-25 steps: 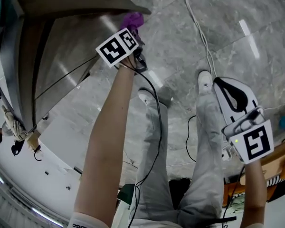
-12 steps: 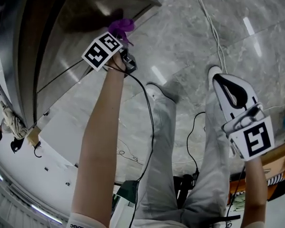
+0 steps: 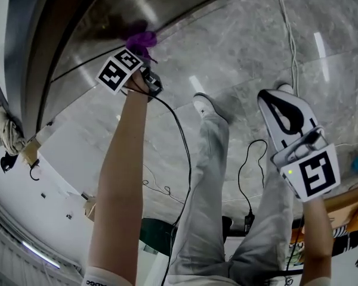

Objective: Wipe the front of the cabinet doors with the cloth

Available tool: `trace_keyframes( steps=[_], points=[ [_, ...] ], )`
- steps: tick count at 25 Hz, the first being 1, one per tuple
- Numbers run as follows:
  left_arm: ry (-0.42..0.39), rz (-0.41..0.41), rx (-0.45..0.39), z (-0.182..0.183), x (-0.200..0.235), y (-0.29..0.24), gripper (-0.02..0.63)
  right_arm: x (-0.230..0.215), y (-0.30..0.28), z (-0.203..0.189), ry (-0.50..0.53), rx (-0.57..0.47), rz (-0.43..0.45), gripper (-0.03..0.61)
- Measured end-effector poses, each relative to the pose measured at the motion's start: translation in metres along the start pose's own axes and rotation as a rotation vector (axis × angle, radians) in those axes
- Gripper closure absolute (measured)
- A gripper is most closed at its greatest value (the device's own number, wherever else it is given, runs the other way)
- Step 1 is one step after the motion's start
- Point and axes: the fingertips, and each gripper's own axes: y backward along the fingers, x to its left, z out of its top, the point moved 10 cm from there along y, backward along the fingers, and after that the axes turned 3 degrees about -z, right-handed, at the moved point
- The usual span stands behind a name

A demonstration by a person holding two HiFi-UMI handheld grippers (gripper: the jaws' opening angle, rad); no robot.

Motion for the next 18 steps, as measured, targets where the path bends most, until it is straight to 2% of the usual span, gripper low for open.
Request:
trace_keyframes(
  steps=[4,8,13,18],
  points=[
    [0.005,0.065,-0.009,0.002,0.033,0.013,0.526,0.010,-0.003,-0.003,0.005,0.017,0.028,0.552],
    [-0.024,0.052,0.024,-0.013,0.021,0.012,0.526,0.003,0.005,-0.003,0.012,0.030,0.028,0.552],
    [-0.062,-0.026,0.083,-0.047,-0.052,-0.011,0.526,-0.031,0.026,-0.004,-0.005,0.027,-0.008,0.552],
    [-0.136,-0.155,0.140,-0.070,-0.150,-0.044,0.526,-0.072,0.052,-0.012,-0.068,0.026,-0.109,0.552]
  ],
)
